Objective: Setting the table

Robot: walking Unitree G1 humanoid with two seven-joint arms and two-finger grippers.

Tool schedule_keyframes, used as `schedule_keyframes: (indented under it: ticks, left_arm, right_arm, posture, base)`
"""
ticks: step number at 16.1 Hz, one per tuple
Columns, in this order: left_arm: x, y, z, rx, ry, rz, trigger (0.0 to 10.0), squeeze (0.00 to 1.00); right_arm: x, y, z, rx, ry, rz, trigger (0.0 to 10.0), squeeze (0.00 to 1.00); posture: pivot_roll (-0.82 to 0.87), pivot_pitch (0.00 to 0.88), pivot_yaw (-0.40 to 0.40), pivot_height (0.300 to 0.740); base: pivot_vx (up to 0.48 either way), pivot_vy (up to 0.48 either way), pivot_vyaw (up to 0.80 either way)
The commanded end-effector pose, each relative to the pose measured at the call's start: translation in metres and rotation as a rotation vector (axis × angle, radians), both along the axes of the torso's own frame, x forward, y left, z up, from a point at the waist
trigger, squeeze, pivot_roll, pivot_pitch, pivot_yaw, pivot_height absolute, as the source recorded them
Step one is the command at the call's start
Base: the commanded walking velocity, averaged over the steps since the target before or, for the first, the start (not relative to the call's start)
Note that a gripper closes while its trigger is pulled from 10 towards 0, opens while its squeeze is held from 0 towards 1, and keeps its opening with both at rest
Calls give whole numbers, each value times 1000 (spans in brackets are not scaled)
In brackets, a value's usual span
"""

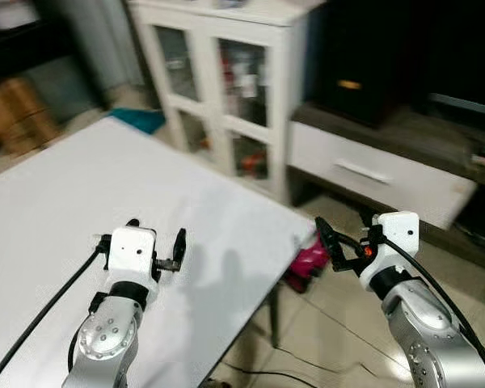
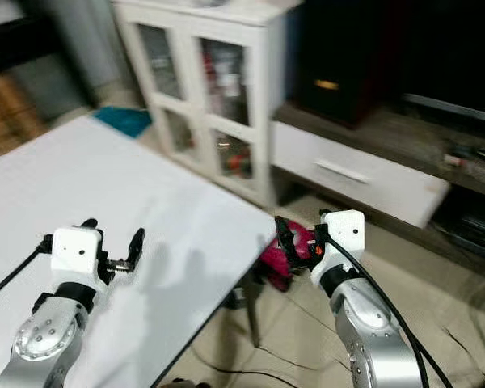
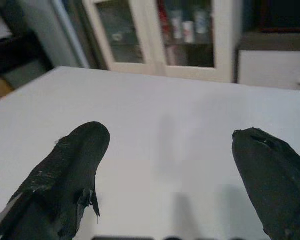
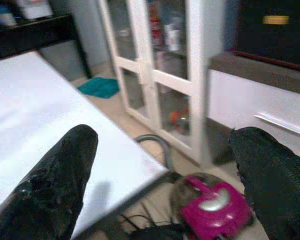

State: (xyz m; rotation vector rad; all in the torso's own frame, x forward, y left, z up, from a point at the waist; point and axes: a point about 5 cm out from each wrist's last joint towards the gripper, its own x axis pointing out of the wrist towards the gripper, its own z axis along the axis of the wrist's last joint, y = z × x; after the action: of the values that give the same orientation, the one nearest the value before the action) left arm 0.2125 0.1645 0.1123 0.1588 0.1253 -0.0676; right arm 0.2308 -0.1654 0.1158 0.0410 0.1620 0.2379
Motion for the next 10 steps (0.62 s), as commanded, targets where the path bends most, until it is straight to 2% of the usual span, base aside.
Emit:
schedule_keyframes:
  ticks: [1,2,5,10]
  left_arm:
    - [2,2,5,-3,-12,10,10000,0]
    - [5,2,10,-13,-31,16,10000,0]
    - [9,5,12,-49,-39,55,10000,0]
    - [1,7,9,-31,-14,73,10000,0]
  right_arm:
    - [2,4,3,13,-18,13,10000,1000]
    - [2,6,3,48,-9,14,10000,1000]
    - [4,10,5,50,-16,33,10000,1000]
    - [6,13,0,30,15,62,10000,1000]
  posture:
    - [-188,0,123,740]
    - [-187,0,127,740]
    - [-188,0,126,740]
    - [-161,0,101,740]
  base:
    - [0,0,800]
    - [0,0,800]
    - [0,0,800]
    - [0,0,800]
